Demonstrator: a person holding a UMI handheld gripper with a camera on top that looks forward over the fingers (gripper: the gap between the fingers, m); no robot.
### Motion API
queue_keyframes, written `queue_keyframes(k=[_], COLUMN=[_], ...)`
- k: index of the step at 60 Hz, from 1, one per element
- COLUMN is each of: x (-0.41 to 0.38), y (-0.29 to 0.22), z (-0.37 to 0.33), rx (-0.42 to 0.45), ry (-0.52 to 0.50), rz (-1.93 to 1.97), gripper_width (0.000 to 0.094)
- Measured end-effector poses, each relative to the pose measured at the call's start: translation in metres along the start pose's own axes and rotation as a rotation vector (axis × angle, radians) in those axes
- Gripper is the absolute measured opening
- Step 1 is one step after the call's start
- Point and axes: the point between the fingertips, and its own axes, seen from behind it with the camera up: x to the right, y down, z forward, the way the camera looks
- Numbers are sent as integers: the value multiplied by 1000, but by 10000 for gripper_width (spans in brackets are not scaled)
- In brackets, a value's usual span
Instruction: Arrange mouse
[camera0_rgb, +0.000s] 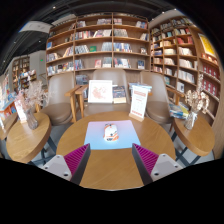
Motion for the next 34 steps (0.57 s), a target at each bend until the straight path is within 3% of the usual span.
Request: queue_keyframes(k=[14,34], x=[21,30], y=[42,68], z=[-84,-132], rx=[7,13], ry=[36,26], rz=[-15,-48], gripper_width=[853,854])
